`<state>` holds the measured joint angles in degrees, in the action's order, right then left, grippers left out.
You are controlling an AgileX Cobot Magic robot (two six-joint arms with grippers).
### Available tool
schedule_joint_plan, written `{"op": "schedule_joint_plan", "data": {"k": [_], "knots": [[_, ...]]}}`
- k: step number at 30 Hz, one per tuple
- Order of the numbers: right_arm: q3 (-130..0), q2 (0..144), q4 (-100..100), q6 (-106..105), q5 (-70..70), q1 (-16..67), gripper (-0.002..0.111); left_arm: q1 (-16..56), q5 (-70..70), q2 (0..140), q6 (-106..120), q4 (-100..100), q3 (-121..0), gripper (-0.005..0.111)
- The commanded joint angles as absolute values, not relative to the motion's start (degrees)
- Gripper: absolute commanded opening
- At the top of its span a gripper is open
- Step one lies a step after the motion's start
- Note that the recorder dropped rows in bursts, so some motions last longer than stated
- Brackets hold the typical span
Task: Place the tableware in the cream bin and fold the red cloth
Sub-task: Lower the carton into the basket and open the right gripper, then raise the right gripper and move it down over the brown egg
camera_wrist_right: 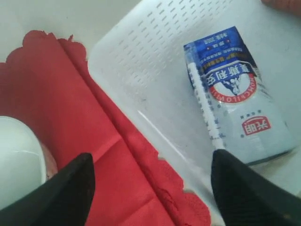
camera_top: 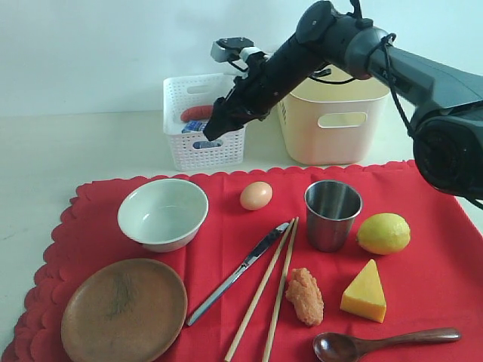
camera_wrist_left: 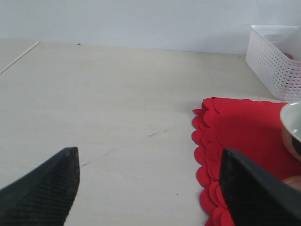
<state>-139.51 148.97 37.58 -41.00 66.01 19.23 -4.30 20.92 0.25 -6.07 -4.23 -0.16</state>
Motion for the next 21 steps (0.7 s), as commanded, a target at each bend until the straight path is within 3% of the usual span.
{"op": "schedule_joint_plan", "data": {"k": [1, 21], "knots": [[-139.8, 148.9, 37.4, -37.7, 70.0, 19.3, 0.066, -3.9, 20.3, 0.0, -6.2, -4.3, 0.0, 0.078], [-139.8, 146.7, 43.4, -37.6, 68.6, 19.0, 0.066, -3.9, 20.3, 0.0, -6.2, -4.3, 0.0, 0.078]]}}
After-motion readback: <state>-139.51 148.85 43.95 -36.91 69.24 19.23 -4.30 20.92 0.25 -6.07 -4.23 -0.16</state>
